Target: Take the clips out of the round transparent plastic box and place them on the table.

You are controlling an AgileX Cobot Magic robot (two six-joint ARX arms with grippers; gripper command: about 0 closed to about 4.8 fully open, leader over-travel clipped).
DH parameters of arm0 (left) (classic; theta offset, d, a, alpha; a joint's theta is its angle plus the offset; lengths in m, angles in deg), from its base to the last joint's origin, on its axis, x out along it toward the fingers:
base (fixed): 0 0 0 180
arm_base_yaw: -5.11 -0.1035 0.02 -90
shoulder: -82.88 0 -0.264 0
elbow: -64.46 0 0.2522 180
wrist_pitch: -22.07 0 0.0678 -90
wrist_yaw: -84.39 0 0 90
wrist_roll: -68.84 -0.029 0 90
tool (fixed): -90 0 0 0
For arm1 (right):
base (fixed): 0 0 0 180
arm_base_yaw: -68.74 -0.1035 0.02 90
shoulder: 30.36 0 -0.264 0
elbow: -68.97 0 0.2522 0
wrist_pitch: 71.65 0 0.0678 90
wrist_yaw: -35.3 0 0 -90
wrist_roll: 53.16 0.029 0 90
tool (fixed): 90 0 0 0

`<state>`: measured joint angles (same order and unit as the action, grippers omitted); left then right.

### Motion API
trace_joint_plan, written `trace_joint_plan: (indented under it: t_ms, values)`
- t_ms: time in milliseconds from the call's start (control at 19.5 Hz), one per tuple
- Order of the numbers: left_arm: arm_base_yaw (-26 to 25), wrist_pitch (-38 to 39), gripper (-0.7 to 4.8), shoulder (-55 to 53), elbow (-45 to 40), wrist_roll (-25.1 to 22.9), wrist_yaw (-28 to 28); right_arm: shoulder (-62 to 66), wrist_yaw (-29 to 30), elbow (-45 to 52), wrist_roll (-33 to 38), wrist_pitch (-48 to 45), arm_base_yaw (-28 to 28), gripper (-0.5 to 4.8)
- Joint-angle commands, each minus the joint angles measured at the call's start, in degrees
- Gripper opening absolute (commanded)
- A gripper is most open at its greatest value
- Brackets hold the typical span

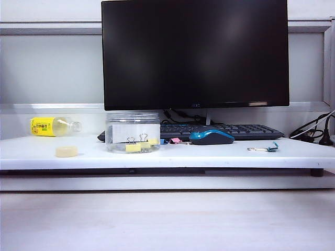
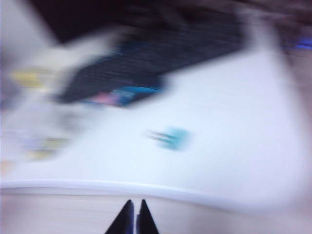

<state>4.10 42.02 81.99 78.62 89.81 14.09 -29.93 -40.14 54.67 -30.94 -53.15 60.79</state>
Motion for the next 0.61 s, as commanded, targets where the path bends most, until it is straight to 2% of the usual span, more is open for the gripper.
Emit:
trace_joint_plan:
  t_ms: [51, 154, 205, 307, 461, 614]
  values:
    - [0.1, -10.5, 0.27, 0.0, -0.1, 11.1, 7.7, 0.1, 5.1, 0.0, 3.7, -5.3, -0.3, 0.22]
    - [0.2, -17.3, 0.28, 0.0, 0.3, 11.0, 15.0, 0.0, 5.1, 0.0, 4.7, -4.8, -0.3, 0.22]
    - [0.2, -18.2, 0.3, 0.0, 1.4, 11.0, 17.4, 0.1, 5.1, 0.0, 4.8, -4.5, -0.3, 0.22]
    - [0.2, -16.0, 0.33, 0.0, 4.3, 10.9, 19.3, 0.1, 5.6, 0.0, 4.8, -4.4, -0.3, 0.22]
    - [0.2, -10.4, 1.51, -0.7, 9.8, 9.3, 21.7, 0.1, 6.8, 0.0, 4.8, -4.1, -0.3, 0.22]
    - [0.2, -0.7, 1.53, -3.7, 18.4, 4.4, 23.2, 0.1, 7.0, 0.0, 4.8, -3.0, -0.3, 0.22]
